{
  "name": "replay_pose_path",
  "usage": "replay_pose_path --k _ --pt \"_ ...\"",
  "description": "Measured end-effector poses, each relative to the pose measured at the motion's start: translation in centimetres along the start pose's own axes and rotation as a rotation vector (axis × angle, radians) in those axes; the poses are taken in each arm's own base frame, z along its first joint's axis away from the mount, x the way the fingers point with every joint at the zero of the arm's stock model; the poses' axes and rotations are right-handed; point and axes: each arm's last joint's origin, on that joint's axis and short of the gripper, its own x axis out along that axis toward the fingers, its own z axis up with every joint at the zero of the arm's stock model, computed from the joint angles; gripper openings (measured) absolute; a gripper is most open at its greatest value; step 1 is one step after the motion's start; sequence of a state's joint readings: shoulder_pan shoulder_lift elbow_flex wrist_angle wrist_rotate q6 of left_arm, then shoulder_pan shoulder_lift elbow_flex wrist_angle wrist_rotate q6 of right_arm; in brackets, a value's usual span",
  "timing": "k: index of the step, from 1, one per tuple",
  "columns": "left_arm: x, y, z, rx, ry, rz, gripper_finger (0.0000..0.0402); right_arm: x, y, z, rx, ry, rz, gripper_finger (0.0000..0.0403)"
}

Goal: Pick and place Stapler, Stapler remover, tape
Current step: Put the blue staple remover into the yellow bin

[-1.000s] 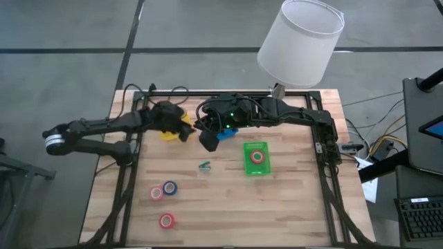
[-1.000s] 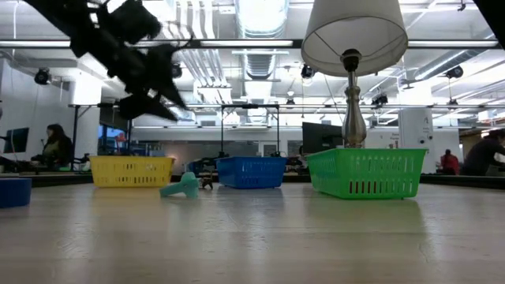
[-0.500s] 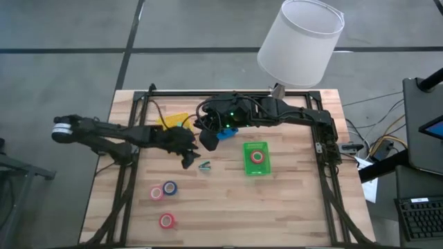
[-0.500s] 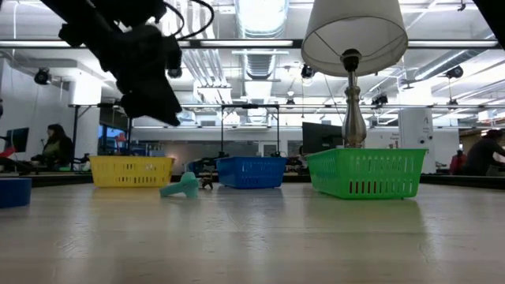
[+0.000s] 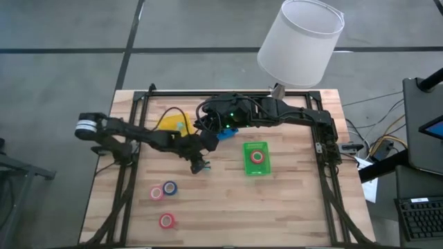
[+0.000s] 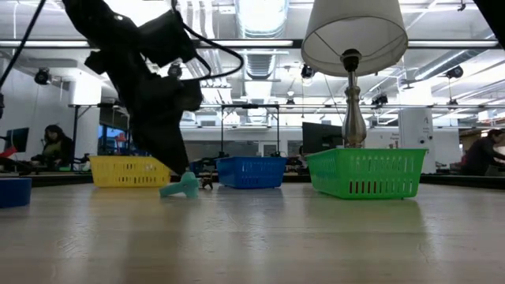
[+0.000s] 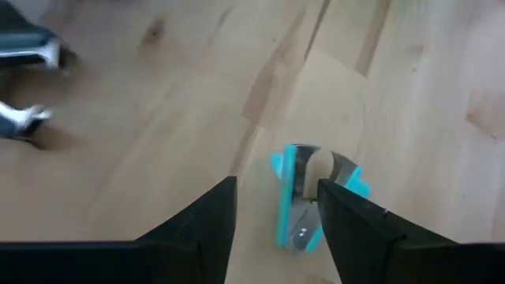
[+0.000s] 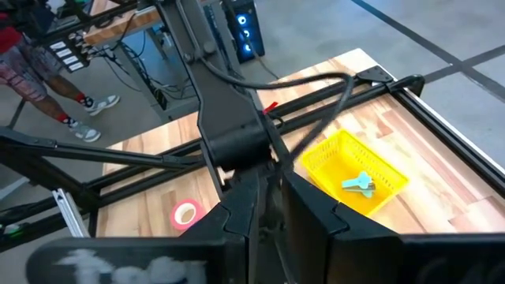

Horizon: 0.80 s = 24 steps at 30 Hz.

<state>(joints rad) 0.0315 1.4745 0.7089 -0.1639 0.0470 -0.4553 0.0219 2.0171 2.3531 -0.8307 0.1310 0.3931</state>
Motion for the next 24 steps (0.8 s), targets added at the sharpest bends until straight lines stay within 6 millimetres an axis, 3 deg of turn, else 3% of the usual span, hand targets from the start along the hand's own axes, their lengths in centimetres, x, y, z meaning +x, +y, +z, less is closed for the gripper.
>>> replay_pose_path --k 11,20,24 --pt "1.5 -0.4 0.8 0.017 0.022 -0.036 0.0113 0.0 0.0 0.0 0.0 0.002 -0.001 0.0052" --pt "1.9 -0.4 0.2 -0.004 0.088 -0.093 0.0012 0.0 0.0 0.0 -0.004 0.003 -0.001 0.0052" --pt "1.8 -0.5 0.4 -0.005 0.078 -0.095 0.0007 0.0 0.0 0.0 -0.004 0.003 -0.001 0.0052"
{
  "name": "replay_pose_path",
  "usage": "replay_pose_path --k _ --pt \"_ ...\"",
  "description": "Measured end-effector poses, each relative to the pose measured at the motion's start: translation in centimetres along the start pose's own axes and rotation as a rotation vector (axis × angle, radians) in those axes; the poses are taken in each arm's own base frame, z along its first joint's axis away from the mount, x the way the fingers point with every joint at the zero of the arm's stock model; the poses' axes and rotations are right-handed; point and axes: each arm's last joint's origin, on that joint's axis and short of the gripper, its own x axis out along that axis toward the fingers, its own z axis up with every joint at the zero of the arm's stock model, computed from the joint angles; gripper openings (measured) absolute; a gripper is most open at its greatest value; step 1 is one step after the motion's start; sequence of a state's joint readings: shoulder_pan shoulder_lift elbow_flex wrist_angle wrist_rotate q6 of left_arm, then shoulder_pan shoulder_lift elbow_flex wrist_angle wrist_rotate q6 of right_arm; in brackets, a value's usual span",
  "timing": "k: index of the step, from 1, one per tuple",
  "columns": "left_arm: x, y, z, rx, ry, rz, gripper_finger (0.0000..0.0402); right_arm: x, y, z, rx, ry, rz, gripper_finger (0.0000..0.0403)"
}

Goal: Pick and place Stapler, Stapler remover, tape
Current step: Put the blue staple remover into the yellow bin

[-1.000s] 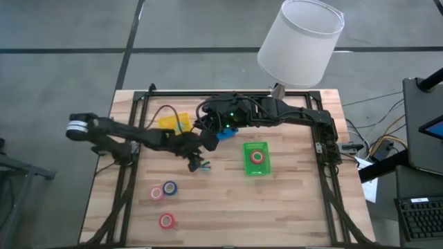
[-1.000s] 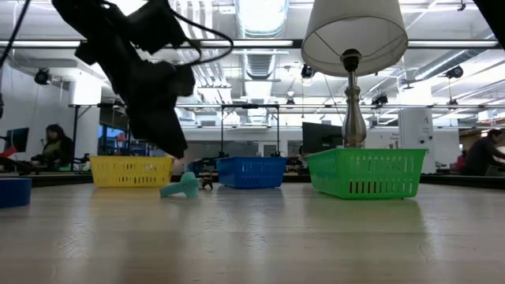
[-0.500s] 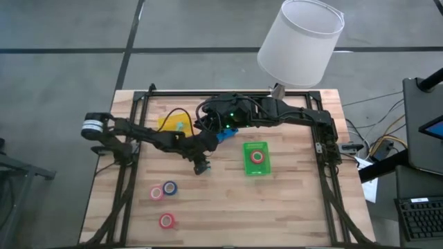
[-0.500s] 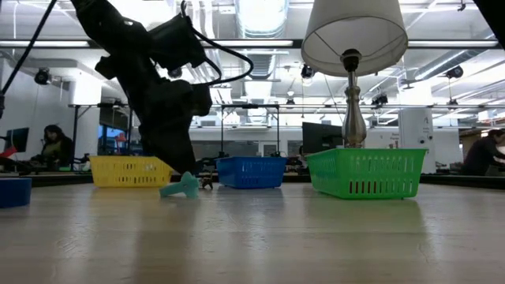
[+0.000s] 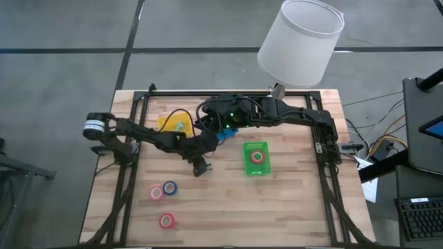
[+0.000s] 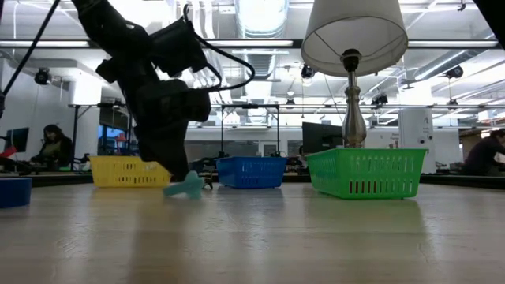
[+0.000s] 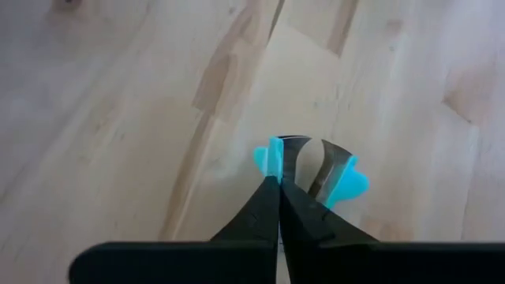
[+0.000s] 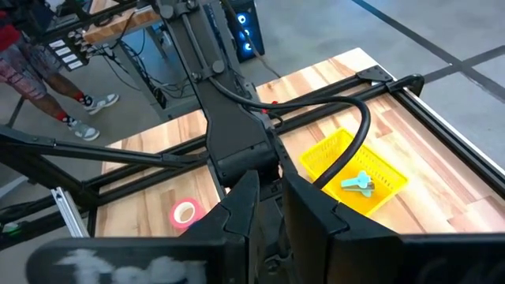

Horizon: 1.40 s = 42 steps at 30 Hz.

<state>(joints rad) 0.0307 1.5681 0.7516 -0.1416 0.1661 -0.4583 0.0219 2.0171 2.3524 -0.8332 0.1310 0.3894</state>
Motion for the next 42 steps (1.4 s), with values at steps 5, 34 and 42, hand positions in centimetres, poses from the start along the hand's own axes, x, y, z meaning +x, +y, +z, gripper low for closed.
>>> replay_pose_path --k 5,34,42 --pt "-0.2 -0.3 0.6 0.012 -0.021 -0.009 0.0003 0.0 0.0 0.0 0.001 0.0 0.0 0.0052" --pt "-14.7 5.9 -2.3 -0.118 -0.251 0.66 0.0001 -0.2 1.4 -0.5 -0.012 0.004 0.031 0.0052" --pt "-13.7 9.9 -3.8 -0.254 -0.122 0.661 0.0004 -0.3 1.8 -0.7 -0.017 0.005 0.042 0.0052"
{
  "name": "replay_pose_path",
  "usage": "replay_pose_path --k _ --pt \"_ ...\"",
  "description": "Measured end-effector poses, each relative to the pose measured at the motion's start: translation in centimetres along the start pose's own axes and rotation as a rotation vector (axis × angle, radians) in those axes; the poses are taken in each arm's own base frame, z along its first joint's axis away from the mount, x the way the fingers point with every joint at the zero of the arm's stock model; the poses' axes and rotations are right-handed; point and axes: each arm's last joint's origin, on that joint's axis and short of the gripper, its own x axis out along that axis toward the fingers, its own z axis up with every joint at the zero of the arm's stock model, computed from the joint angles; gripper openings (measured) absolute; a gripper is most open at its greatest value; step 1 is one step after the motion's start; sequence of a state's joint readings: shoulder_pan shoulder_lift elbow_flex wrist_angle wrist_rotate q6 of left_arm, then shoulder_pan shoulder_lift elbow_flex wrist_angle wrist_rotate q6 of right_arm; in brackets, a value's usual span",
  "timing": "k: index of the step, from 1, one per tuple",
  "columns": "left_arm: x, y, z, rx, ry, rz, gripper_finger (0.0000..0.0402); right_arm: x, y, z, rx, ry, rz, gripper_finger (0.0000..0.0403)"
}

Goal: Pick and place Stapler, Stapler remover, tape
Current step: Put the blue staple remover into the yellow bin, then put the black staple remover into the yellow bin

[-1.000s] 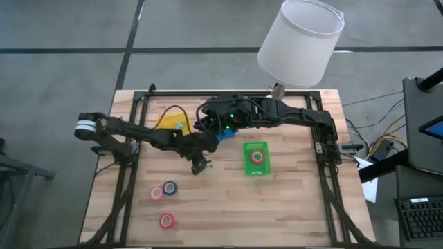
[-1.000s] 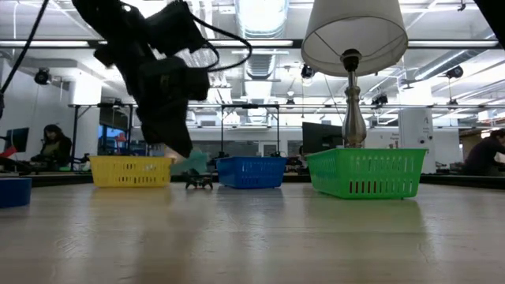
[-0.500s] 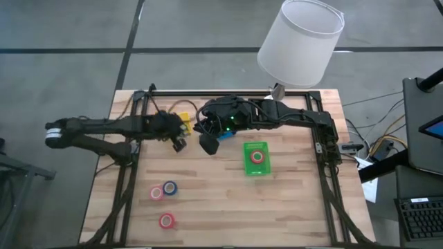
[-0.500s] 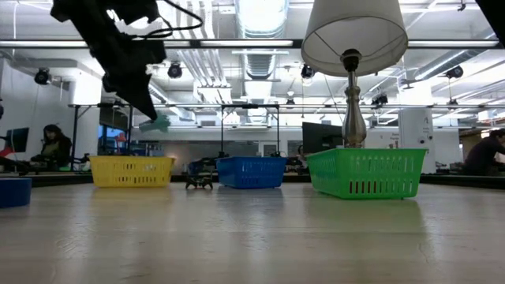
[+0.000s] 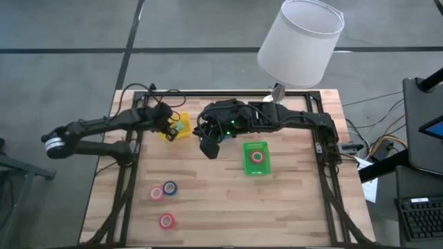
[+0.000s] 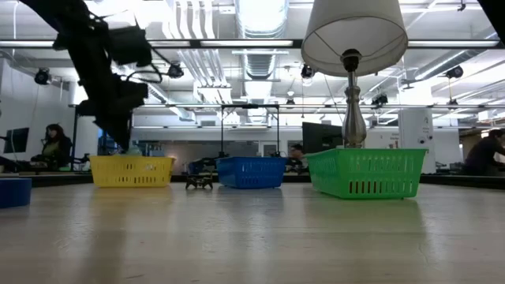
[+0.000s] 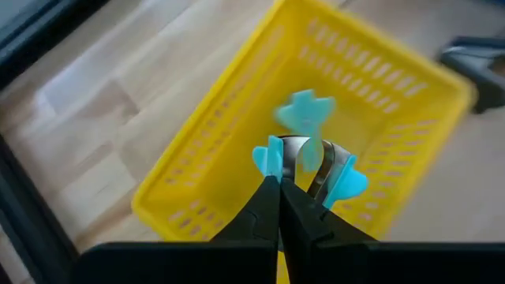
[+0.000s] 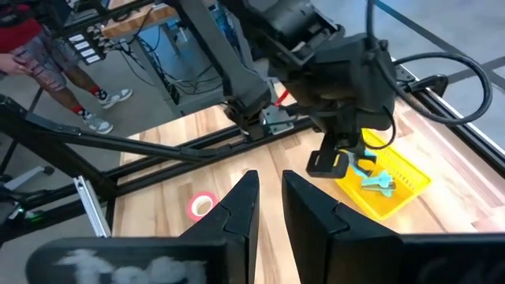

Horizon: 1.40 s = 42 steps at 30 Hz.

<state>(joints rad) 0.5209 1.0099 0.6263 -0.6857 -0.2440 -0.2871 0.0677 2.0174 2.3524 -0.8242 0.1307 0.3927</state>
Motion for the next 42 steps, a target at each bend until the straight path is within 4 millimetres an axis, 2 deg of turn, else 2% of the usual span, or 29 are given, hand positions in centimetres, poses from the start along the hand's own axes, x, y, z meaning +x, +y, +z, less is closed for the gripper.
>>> replay_pose_path --k 7,10,25,34,38,42 --pt "1.0 0.9 0.4 -0.005 0.003 0.032 0.0005 0.0 0.0 0.0 0.0 0.0 0.0 0.0052" --pt "1.4 0.9 0.4 0.046 0.014 0.057 0.0012 0.0 0.0 0.0 -0.002 0.0 0.0 0.0052" --pt "3.2 0.6 0.5 0.065 0.084 0.11 0.0021 0.1 0.0 0.0 -0.015 0.002 -0.002 0.0052" --pt "4.1 0.5 0.3 0.031 0.128 0.123 0.0057 0.1 0.0 0.0 -0.035 0.002 -0.003 0.0052" --pt "3.1 0.5 0.9 -0.02 0.126 0.122 0.0079 0.1 0.0 -0.1 -0.038 0.003 -0.003 0.0052" --pt "0.6 0.4 2.6 -0.11 0.046 0.023 0.0091 0.1 0.0 -0.1 -0.039 0.003 -0.003 0.0052"
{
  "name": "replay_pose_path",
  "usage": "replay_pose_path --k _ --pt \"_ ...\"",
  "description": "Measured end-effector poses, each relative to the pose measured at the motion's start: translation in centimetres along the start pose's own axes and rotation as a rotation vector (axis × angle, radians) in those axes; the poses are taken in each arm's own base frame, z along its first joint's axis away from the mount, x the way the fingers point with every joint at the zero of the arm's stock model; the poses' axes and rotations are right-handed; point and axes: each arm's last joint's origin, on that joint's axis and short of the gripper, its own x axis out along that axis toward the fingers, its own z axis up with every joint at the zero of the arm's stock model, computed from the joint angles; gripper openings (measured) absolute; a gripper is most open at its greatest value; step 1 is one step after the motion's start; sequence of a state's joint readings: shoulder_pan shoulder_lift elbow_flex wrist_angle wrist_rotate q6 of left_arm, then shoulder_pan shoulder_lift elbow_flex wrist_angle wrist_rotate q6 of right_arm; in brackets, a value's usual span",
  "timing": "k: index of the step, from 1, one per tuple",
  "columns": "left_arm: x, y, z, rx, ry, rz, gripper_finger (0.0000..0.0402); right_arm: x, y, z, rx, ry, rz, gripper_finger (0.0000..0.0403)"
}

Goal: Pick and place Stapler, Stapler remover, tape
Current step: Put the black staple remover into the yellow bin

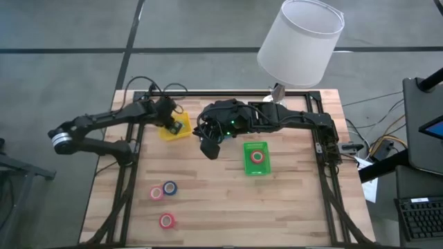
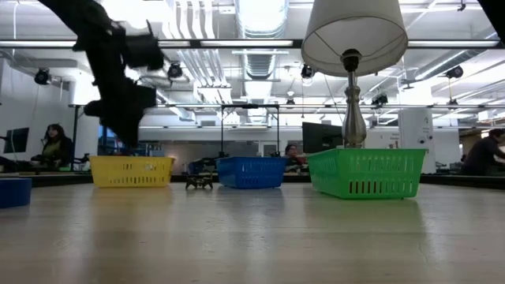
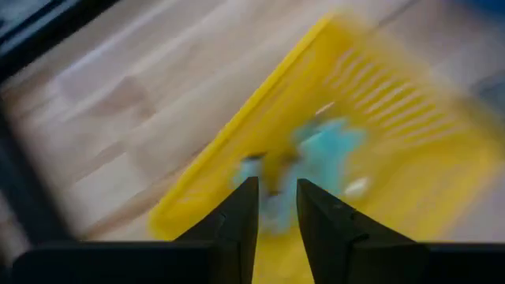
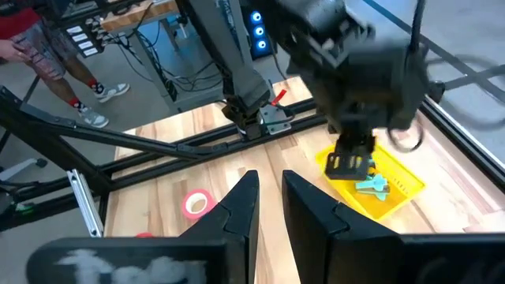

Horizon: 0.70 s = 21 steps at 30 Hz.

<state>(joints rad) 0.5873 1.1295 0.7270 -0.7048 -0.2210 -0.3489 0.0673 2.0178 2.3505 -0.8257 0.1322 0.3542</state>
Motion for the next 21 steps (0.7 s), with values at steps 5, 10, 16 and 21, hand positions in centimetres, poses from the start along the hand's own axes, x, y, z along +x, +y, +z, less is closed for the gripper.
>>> replay_pose_path --k 5,10,16,21 --pt "-3.2 -1.0 2.1 -0.16 -0.117 -0.302 0.0089 0.0 -0.1 0.0 -0.018 -0.001 -0.001 0.0052" --pt "-3.9 -2.3 2.8 -0.256 -0.186 -0.429 0.0087 0.0 -0.3 0.2 -0.021 -0.006 -0.007 0.0052" --pt "-2.8 -4.6 2.7 -0.301 -0.154 -0.489 0.0088 0.0 -0.4 0.2 -0.02 -0.008 -0.007 0.0052" --pt "-1.2 -6.9 2.0 -0.256 -0.084 -0.491 0.0083 0.0 -0.4 0.2 -0.02 -0.008 -0.007 0.0052"
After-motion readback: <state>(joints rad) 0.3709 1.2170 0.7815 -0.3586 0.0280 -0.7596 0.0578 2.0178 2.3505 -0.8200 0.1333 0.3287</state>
